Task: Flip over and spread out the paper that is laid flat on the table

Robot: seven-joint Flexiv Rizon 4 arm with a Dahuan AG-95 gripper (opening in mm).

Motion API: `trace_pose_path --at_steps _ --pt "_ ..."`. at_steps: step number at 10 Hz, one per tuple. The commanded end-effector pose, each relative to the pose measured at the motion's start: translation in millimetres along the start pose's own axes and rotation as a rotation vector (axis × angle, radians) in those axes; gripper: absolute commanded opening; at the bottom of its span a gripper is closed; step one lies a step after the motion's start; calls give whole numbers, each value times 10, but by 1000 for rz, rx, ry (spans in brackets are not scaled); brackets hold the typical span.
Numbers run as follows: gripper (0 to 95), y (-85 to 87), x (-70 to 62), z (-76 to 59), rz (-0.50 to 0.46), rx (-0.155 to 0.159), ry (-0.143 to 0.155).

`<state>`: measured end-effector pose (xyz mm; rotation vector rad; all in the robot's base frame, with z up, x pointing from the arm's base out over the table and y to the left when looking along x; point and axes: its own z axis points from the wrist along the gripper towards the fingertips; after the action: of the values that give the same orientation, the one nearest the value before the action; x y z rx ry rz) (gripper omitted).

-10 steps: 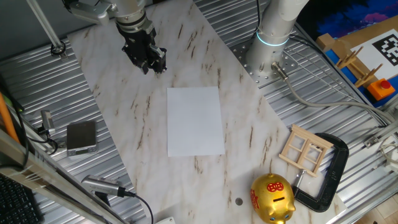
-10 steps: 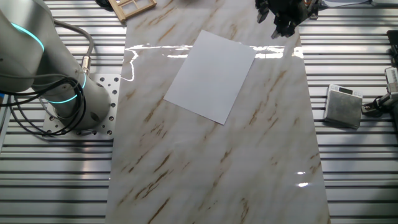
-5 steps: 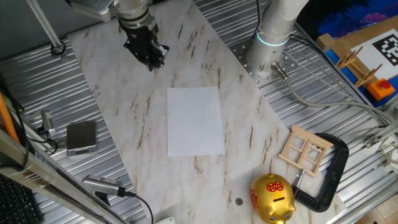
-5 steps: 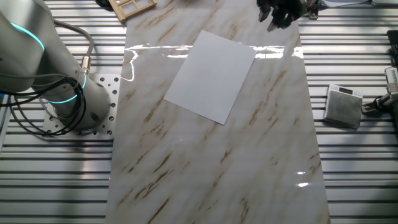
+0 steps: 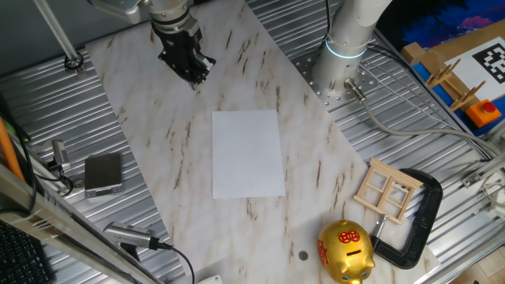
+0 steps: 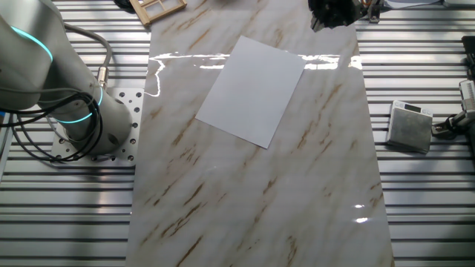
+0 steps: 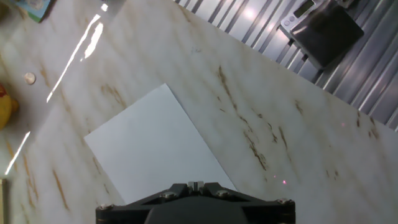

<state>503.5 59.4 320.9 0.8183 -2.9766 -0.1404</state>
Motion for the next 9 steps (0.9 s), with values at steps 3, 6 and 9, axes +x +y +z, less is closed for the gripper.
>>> trace_pose_path --at_steps 3,6,9 --pt "0 -1 -5 -1 84 1 12" --pt "0 -1 -5 -1 83 0 12" --pt "0 -120 8 190 45 6 -6"
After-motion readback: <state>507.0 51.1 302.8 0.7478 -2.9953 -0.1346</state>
